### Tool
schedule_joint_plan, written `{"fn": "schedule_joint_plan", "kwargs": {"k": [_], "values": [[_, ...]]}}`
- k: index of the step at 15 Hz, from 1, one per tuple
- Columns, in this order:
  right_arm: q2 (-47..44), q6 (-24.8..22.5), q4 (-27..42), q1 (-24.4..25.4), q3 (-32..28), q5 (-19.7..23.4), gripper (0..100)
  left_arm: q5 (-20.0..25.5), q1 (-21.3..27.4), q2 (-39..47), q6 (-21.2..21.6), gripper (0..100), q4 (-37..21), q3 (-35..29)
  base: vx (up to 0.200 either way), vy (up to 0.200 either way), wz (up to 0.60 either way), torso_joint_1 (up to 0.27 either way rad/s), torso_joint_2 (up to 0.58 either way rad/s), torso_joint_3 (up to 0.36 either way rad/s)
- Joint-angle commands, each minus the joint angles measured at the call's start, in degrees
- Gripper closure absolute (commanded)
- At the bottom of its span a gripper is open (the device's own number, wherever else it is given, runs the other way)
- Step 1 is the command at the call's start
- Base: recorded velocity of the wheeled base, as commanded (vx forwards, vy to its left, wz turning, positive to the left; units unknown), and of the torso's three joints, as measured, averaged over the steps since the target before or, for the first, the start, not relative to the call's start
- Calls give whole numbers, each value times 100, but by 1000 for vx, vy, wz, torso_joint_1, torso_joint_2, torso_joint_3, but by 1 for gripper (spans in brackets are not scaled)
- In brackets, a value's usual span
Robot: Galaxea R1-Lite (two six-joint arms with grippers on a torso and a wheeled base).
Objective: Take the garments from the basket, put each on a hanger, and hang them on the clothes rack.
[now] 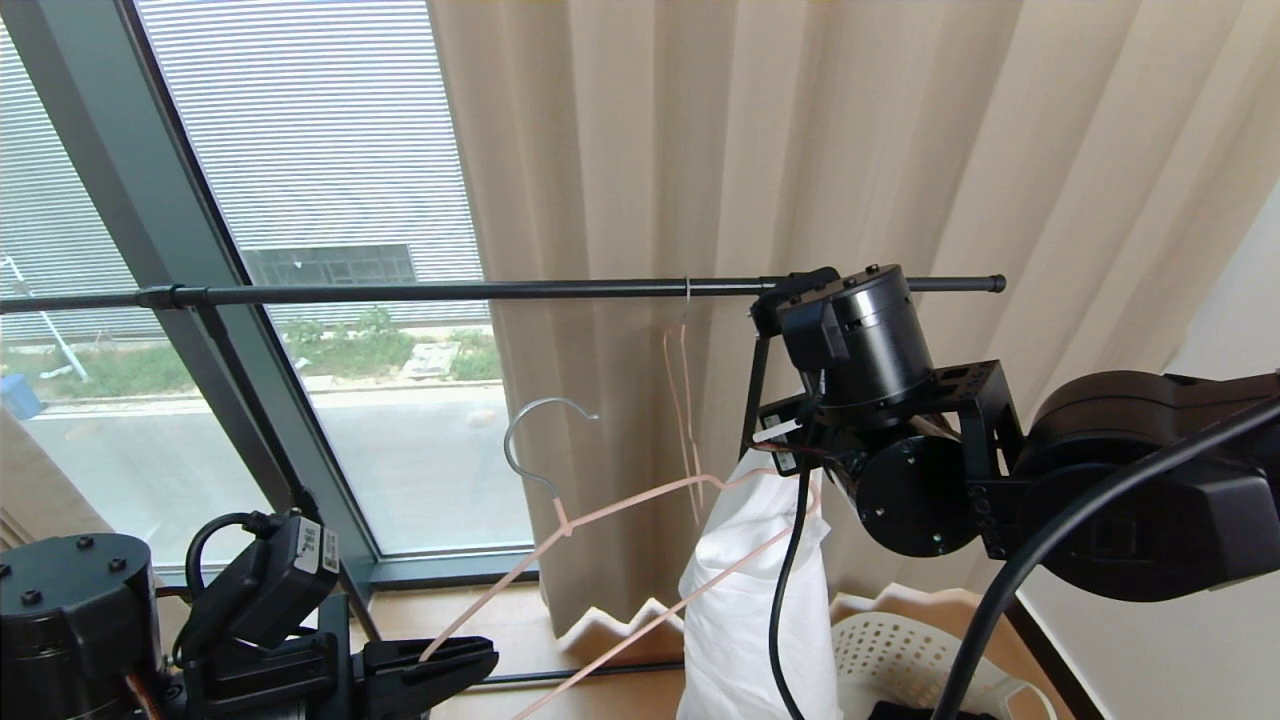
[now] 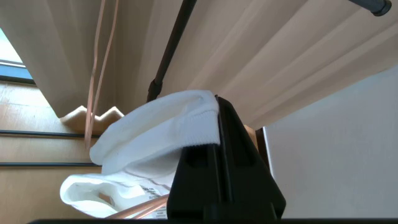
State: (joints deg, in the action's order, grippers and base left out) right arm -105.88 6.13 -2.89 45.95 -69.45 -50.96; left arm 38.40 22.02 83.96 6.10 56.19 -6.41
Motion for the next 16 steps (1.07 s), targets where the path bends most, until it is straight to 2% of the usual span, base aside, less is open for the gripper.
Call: {"fn": "schedule_joint_plan", "kwargs": {"k": [1,5,7,9,11,16], "values": [[-30,-7,-1,2,-7,-2,100,1,-4,15,-21,100,77,26,0,0,0,0,0,0],[-30,2,-1,2,10,-2,100,-8,-22,59,-196,100,121,-44,0,0,0,0,0,0],[-56,2,16,2,37,-64,100,-465,-13,244,-205,100,235,-97,0,0,0,0,0,0],[-56,2,8,2,63,-81,100,-694,-13,420,-205,100,586,-36,0,0,0,0,0,0],[-56,2,16,2,72,-90,100,-825,-31,464,-188,100,771,17,0,0,0,0,0,0],[-38,-7,16,-51,54,-90,100,-931,-127,464,-161,100,789,0,0,0,0,0,0,0]]}}
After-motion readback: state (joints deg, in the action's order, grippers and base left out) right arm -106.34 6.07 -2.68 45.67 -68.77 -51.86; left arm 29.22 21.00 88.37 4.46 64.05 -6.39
